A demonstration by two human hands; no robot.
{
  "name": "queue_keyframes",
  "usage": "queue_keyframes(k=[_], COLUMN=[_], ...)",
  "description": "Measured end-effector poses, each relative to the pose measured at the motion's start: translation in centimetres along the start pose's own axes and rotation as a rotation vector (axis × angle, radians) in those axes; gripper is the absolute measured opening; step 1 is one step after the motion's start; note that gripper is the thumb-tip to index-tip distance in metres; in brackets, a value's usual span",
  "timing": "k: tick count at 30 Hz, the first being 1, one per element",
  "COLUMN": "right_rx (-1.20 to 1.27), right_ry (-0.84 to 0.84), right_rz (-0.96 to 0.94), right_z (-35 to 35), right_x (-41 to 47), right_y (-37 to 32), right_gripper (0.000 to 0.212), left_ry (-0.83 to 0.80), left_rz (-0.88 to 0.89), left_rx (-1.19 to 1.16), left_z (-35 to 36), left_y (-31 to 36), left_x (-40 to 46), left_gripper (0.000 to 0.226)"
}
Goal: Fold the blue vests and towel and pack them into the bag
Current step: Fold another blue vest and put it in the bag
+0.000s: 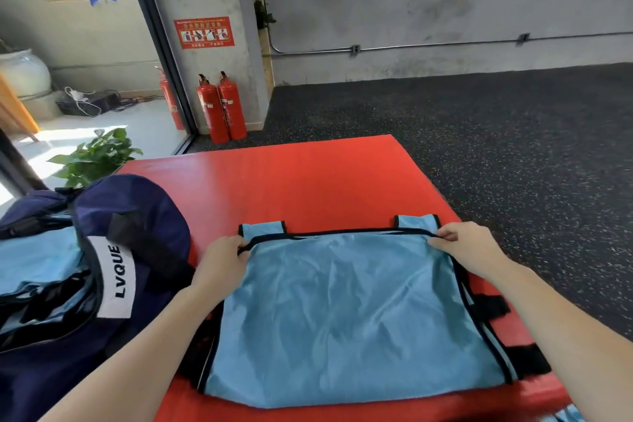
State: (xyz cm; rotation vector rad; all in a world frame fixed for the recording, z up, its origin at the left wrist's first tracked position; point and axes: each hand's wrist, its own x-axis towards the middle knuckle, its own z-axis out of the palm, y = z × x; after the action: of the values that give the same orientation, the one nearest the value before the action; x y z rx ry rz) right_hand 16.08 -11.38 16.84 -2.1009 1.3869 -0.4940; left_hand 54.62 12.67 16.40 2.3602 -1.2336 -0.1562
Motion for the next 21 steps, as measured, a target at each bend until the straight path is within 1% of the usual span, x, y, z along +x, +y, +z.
queue_keyframes(k=[2,5,8,11,14,17,19,21], right_rx=[0.008,0.075,0.172,0.261,0.246,0.134,0.071,0.012], right_ry=[-0.033,-0.049,0.016,0.048,0.088,0.09,0.06,0.047], right_rz=[-0.007,-0.004,-0.043,-0.079,-0.081,-0.049,-0.019,-0.002], right_z=[-0.3,-1.1,-2.3,-3.5,-3.1,-1.2,0.3,1.4], right_x=[-1.0,-2.3,-2.6,-1.8,-0.1,1.7,2.1,2.0], right_y=[0.1,0.1,-0.5,-1.5,-2.0,-1.6,-1.3,-1.3], right_gripper=[0.011,0.009,0.005,0.006,0.011,0.015,0.019,0.028], left_ry=[-0.011,-0.005,0.075,0.165,0.204,0.153,0.092,0.037], left_rz=[-0.014,-0.042,-0.079,-0.096,-0.097,-0.122,-0.118,-0.088], left_rx=[0.004,-0.055,-0.126,-0.186,-0.211,-0.21,-0.148,-0.089], left_z=[-0.8,-2.0,-3.6,-4.5,-4.2,-2.8,-1.7,-0.9], left_y=[0.1,0.5,1.1,1.4,1.7,1.8,1.3,0.7], left_x=[-1.1,-2.4,-2.8,-1.9,-0.7,0.4,0.7,1.0], left_gripper=[0.01,0.009,0.013,0.006,0.016,0.017,0.017,0.022])
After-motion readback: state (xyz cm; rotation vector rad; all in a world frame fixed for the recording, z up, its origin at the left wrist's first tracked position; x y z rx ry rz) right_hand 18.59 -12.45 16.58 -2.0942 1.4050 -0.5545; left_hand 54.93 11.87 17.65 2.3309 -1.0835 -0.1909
